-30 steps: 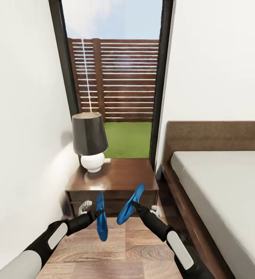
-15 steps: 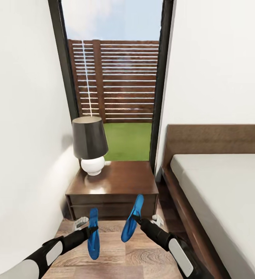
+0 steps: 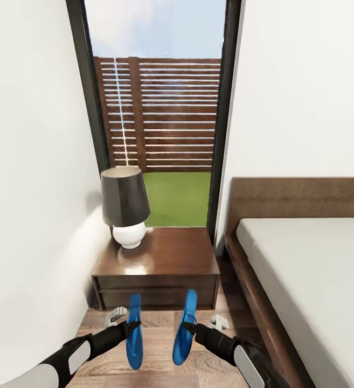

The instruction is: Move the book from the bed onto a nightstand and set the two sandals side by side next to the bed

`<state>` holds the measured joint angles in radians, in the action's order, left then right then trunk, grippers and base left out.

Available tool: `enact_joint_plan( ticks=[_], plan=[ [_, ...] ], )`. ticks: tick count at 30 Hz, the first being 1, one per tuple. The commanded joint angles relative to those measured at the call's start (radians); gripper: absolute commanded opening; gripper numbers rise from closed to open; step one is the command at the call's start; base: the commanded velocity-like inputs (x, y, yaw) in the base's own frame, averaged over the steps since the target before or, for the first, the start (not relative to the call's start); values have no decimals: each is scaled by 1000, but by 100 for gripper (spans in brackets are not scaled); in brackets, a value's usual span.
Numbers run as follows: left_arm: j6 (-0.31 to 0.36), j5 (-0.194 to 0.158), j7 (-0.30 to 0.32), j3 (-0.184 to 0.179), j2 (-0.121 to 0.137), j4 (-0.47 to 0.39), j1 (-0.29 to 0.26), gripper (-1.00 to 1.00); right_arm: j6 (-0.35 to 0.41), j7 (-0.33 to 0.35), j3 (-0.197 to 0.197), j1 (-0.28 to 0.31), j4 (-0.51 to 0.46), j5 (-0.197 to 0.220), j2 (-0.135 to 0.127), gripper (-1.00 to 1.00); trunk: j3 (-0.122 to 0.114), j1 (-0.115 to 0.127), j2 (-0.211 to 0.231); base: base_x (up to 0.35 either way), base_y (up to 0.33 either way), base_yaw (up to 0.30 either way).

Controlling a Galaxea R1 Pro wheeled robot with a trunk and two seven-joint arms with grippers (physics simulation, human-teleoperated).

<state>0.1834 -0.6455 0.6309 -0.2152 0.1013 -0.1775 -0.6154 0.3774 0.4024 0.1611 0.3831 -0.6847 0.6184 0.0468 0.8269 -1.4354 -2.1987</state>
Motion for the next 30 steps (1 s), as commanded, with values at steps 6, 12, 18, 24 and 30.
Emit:
enact_joint_plan(
  ticks=[6, 12, 18, 24, 30],
  plan=[
    [7, -7, 0, -6, 0, 25, 0, -100, 9, -2, 1, 0, 5, -4, -1, -100, -18, 23, 42, 0, 0, 0],
    [5, 35, -9, -6, 0, 31, -1, -100, 2, -2, 3, 0, 13, -6, -1, -100, -37, 46, 84, 0, 0, 0],
    [8, 39, -69, -6, -12, 33, -1, -100, -39, -1, 4, 0, 77, -17, -1, -100, -55, 69, 126, 0, 0, 0],
    [11, 38, -126, -2, -20, 31, -1, -100, -43, 0, 3, 0, 82, -17, -1, -100, -74, 92, 168, 0, 0, 0],
    [11, 40, -127, -3, -22, 31, -1, -100, -44, 0, 5, 0, 109, -17, -1, -100, -93, 115, 210, 0, 0, 0]
  ],
)
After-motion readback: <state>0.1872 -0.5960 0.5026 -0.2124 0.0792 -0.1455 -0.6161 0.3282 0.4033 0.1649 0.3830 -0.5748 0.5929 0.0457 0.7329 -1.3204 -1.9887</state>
